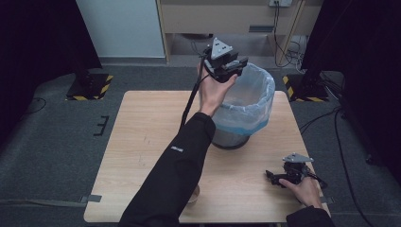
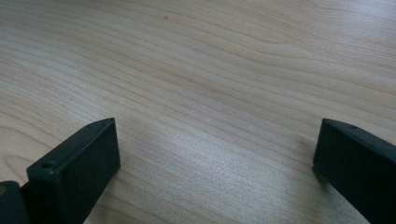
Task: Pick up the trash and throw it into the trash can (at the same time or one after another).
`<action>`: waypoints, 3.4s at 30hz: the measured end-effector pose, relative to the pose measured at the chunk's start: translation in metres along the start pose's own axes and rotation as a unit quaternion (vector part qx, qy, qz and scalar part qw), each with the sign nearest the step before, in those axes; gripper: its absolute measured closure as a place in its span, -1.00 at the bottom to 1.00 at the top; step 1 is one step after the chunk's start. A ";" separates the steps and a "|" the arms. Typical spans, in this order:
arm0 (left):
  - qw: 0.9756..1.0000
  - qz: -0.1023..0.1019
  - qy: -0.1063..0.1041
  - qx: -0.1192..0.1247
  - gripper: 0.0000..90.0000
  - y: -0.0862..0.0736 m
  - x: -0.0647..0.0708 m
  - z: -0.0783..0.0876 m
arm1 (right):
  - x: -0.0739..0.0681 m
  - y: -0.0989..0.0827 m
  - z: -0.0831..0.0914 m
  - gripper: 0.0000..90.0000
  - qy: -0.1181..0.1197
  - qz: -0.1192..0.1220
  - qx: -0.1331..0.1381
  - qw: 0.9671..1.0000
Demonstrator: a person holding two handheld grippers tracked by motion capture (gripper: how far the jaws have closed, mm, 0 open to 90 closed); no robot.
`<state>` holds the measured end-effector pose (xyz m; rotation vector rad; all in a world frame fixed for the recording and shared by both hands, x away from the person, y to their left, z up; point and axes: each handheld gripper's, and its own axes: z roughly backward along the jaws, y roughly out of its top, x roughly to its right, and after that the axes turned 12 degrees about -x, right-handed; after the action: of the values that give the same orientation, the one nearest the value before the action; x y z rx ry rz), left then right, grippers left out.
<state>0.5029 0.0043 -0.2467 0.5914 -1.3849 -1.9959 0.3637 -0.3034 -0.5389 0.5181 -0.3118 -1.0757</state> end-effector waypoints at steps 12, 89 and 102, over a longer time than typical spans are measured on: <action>1.000 -0.008 -0.012 0.002 -0.21 -0.016 -0.011 0.096 | 0.000 0.000 0.000 -0.98 0.001 0.001 0.001 1.000; 0.930 0.136 -0.007 -0.342 0.90 -0.303 -0.025 0.162 | -0.001 0.000 0.000 -0.98 0.003 0.004 0.000 1.000; 0.963 0.118 -0.011 -0.241 0.90 -0.276 -0.022 0.185 | -0.001 0.000 0.000 -0.98 0.003 0.004 0.000 1.000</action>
<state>0.3275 0.2101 -0.4409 0.1732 -0.8792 -2.0392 0.3635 -0.3028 -0.5390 0.5195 -0.3095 -1.0656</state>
